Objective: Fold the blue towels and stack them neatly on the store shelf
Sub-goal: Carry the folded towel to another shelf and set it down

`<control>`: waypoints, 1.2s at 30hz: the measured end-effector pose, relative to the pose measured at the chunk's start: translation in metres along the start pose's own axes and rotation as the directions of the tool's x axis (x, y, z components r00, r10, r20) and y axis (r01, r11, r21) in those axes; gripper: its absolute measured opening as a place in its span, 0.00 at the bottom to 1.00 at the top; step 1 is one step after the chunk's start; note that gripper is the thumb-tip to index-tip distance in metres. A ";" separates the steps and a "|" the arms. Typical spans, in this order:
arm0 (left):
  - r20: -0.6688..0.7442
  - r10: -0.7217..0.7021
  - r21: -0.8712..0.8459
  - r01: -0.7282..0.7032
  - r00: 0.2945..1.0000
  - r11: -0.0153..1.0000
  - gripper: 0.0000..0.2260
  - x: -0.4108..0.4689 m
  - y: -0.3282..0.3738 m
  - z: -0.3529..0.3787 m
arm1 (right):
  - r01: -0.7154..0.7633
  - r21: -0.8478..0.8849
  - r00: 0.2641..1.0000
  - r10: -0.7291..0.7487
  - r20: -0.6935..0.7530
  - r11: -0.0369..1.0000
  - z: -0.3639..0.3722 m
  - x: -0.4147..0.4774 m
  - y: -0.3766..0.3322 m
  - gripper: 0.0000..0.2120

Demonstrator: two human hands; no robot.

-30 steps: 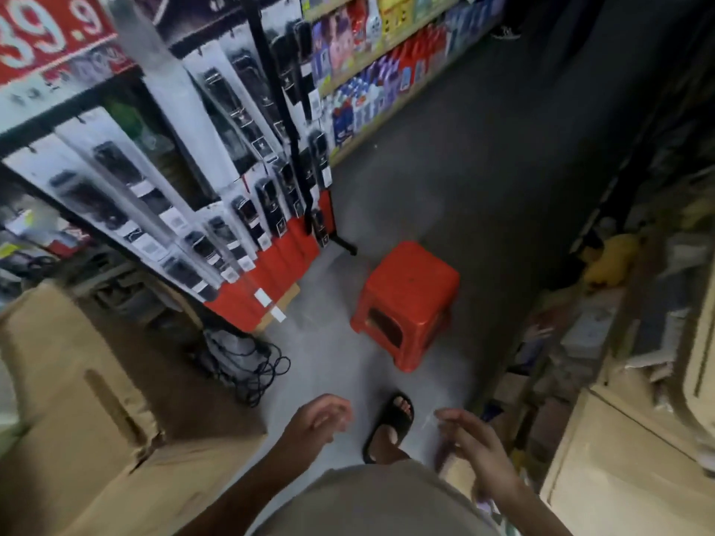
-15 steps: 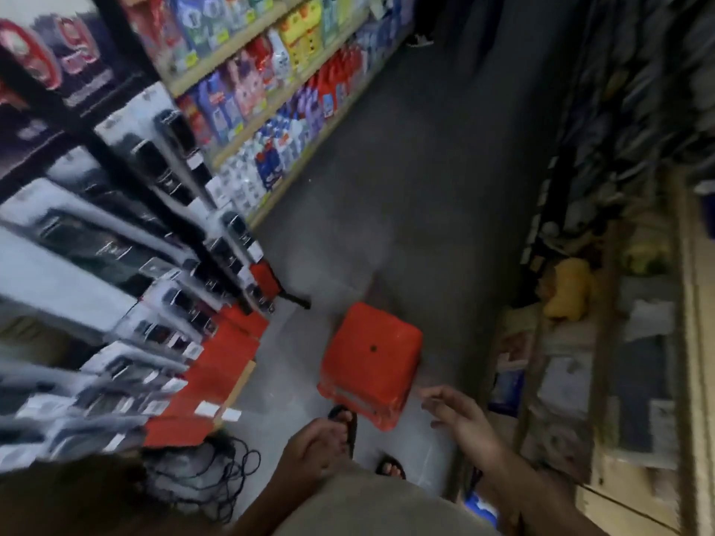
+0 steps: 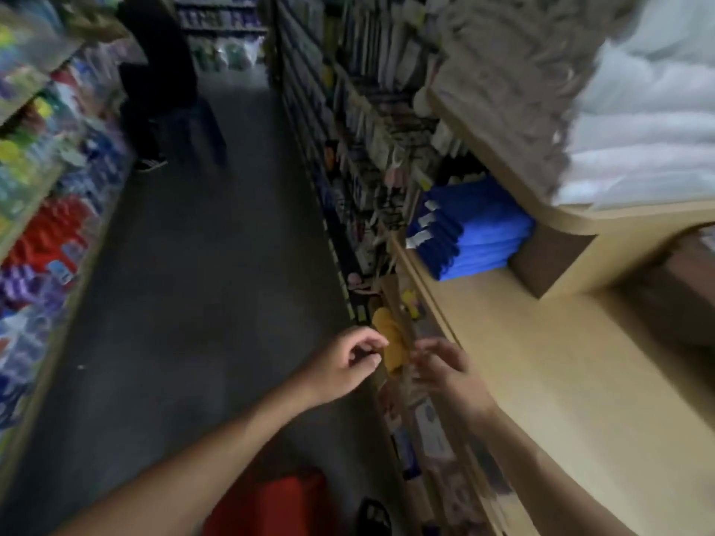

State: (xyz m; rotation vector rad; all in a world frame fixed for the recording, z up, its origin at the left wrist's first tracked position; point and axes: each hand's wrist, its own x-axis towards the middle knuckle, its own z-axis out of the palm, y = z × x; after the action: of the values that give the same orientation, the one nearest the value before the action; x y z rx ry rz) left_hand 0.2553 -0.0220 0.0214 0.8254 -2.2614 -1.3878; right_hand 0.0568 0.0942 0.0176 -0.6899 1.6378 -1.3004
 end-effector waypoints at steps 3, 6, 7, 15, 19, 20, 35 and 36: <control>0.025 0.174 0.183 -0.176 0.984 0.967 0.15 0.093 0.036 -0.003 | -0.092 0.004 0.982 0.091 -0.167 0.996 -0.040 0.077 -0.019 0.09; 0.049 0.293 0.378 -0.289 0.955 0.879 0.25 0.168 0.060 0.006 | -0.183 -0.015 0.955 0.174 -0.240 0.983 -0.067 0.139 -0.023 0.09; 0.049 0.322 0.438 -0.310 0.945 0.844 0.29 0.188 0.065 0.010 | -0.201 -0.016 0.949 0.191 -0.250 0.979 -0.071 0.155 -0.021 0.09; 0.097 0.322 0.670 -0.301 0.942 0.678 0.36 0.266 0.053 0.026 | -0.203 -0.162 0.946 0.151 -0.288 0.966 -0.058 0.212 -0.035 0.10; 0.108 0.318 0.647 -0.309 0.942 0.697 0.37 0.265 0.043 0.031 | -0.225 -0.141 0.940 0.177 -0.292 0.964 -0.064 0.210 -0.032 0.07; 0.108 0.312 0.652 -0.304 0.944 0.694 0.37 0.264 0.044 0.032 | -0.225 -0.130 0.940 0.180 -0.289 0.966 -0.066 0.206 -0.032 0.07; 0.316 0.511 0.639 -0.577 0.800 0.508 0.23 0.155 0.142 0.107 | -0.397 -0.288 0.918 0.380 -0.113 0.872 -0.196 0.013 -0.008 0.08; 0.305 0.554 0.616 -0.604 0.775 0.506 0.21 0.148 0.147 0.117 | -0.416 -0.331 0.908 0.408 -0.096 0.847 -0.203 -0.005 -0.007 0.09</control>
State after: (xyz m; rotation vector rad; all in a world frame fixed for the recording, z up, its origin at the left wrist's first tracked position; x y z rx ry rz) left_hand 0.0318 0.0128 0.0998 0.1015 -2.7569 -0.2280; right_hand -0.1236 0.1870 0.0331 -0.4846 1.9269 -0.7192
